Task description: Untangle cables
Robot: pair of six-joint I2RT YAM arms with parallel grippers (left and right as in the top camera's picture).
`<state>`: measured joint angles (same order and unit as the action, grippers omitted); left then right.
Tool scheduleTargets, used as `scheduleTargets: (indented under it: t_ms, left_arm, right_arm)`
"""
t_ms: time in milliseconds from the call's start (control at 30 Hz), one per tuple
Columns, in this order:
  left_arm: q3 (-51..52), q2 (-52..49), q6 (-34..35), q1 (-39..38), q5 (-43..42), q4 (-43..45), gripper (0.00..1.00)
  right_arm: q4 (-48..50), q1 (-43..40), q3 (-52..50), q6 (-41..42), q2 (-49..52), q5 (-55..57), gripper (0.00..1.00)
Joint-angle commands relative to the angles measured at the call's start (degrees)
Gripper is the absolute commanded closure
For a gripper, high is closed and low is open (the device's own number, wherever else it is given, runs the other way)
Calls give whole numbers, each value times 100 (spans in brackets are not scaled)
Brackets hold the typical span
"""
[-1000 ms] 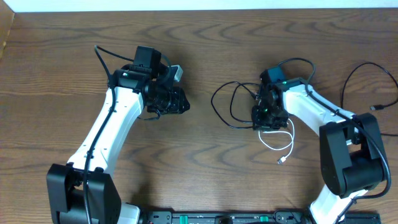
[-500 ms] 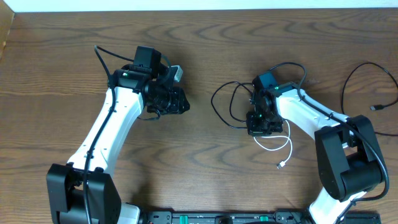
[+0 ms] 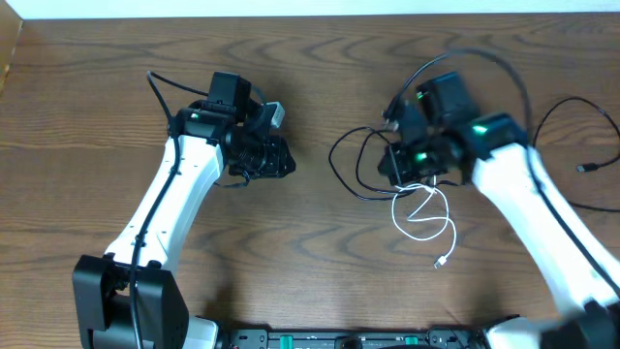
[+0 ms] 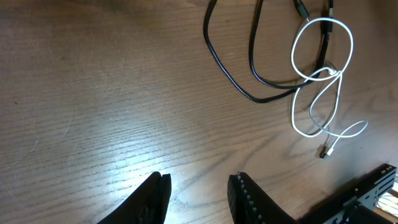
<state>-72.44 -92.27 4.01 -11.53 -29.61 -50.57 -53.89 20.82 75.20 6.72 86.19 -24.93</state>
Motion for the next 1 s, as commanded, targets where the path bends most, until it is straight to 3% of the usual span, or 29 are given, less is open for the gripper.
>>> scheduleTargets:
  t_ms: [0,67,300,400,633,733,967]
  left_arm:
    - [50,-22,-76,-13,76,-9,65]
    - [55,-22,-74,-13,74,-9,65]
    - [57,-22,-72,-181,-208,378,64]
    - [57,-22,-15,-365,-345,813,57]
    - [59,-76,767,-841,83,1530,56]
    - [59,-234,929,-1034,162,1690,56]
    - [59,-944,1178,-1550,177,1917,56]
  right_arm:
    - [28,13,46,-188,-428,634,87]
    - [-87,17,46,-186,-505,1161,74]
    - [-603,13,33,310,-256,1851,70]
    - [-822,11,33,645,-105,2170,67]
    - [-1397,-37,-26,850,208,2872,63]
    - [-1292,-166,-293,1108,258,3235,57]
    - [-133,-671,-1410,1032,264,2761,51]
